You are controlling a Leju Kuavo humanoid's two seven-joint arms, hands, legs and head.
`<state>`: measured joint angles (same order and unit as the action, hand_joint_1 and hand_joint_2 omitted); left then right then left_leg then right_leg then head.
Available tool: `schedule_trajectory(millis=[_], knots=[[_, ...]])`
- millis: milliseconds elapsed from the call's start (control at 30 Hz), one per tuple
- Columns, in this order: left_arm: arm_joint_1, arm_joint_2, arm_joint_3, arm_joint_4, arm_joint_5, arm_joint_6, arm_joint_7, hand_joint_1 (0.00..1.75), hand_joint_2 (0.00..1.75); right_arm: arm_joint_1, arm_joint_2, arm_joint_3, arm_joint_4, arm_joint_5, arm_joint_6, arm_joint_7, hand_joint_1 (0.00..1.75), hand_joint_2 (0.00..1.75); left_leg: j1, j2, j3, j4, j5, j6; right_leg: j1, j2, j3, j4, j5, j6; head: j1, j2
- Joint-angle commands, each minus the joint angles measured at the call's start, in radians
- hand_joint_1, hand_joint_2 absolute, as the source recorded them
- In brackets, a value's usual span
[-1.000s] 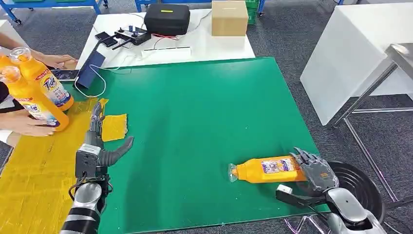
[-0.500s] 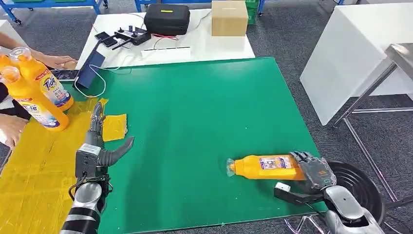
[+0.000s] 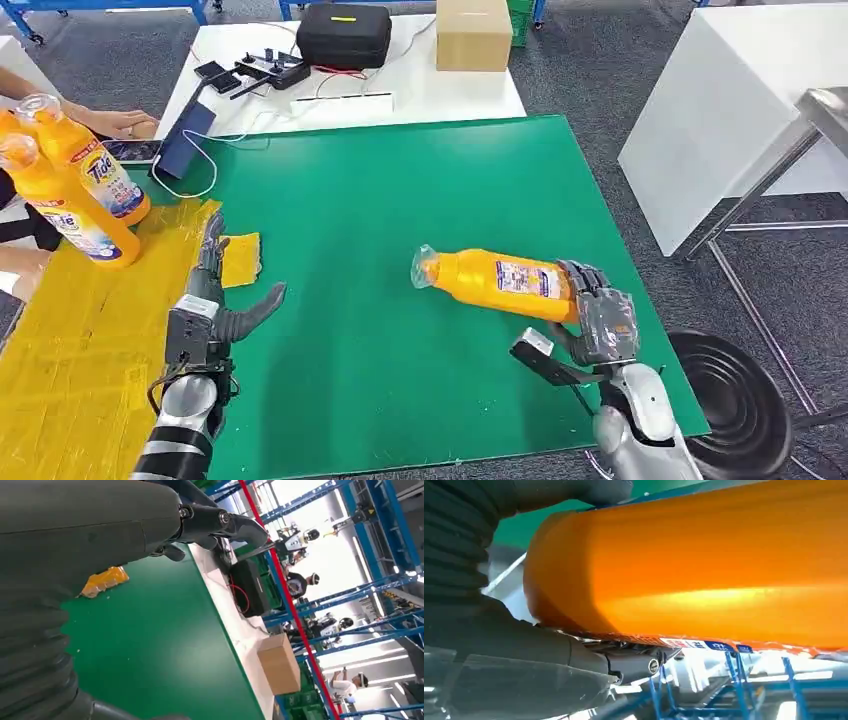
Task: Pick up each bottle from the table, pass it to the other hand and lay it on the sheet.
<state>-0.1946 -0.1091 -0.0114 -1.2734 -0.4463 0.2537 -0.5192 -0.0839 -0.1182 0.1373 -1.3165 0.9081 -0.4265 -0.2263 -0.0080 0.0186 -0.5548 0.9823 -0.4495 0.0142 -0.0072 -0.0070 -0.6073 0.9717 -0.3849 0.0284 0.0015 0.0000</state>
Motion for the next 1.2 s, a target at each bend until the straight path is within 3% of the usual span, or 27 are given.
schedule_trajectory(millis=[33, 200, 300, 467, 733, 1200], knots=[[-0.034, -0.001, -0.021, 0.056, 0.007, -0.018, 0.007, 0.00, 1.75, -0.106, 0.156, -0.085, 0.060, -0.154, 0.036, -0.057, 1.75, 1.75, 0.001, 0.001, 0.002, 0.000, -0.001, -0.001, 0.001, 0.002, 0.002, 0.000, 0.000, -0.001, 0.000, 0.000], [-0.036, 0.001, -0.022, 0.058, 0.009, -0.019, 0.007, 0.00, 1.75, -0.106, 0.158, -0.091, 0.064, -0.187, 0.045, -0.072, 1.75, 1.75, 0.001, -0.002, 0.002, 0.000, -0.001, -0.001, 0.001, 0.000, 0.002, -0.001, -0.001, 0.000, 0.000, 0.000], [-0.064, 0.002, -0.045, 0.096, 0.026, -0.056, 0.004, 0.00, 1.75, -0.157, 0.211, -0.108, 0.146, -0.326, 0.128, -0.130, 1.75, 1.75, 0.001, -0.001, 0.003, 0.000, -0.001, -0.001, 0.001, 0.001, 0.003, -0.001, -0.001, 0.000, 0.000, 0.000], [-0.122, -0.007, -0.075, 0.140, 0.102, -0.144, -0.005, 0.00, 1.75, -0.234, 0.291, -0.035, 0.311, -0.414, 0.215, -0.187, 1.75, 1.75, 0.002, 0.000, 0.003, 0.001, -0.002, -0.002, 0.002, 0.003, 0.003, 0.000, 0.000, -0.001, 0.000, 0.000], [-0.187, -0.010, -0.144, 0.197, 0.272, -0.389, 0.016, 0.00, 1.75, -0.312, 0.376, 0.096, 0.463, -0.475, 0.243, -0.240, 1.75, 1.75, 0.003, 0.001, 0.003, 0.000, 0.000, -0.004, 0.002, 0.002, 0.002, 0.000, -0.001, -0.001, 0.000, 0.000], [-0.241, -0.023, -0.218, 0.236, 0.297, -0.425, 0.026, 0.00, 1.75, -0.376, 0.433, 0.175, 0.571, -0.493, 0.241, -0.249, 1.75, 1.75, 0.002, -0.002, -0.001, 0.001, 0.001, -0.004, 0.001, 0.000, 0.000, 0.001, -0.001, -0.001, 0.000, 0.000]])
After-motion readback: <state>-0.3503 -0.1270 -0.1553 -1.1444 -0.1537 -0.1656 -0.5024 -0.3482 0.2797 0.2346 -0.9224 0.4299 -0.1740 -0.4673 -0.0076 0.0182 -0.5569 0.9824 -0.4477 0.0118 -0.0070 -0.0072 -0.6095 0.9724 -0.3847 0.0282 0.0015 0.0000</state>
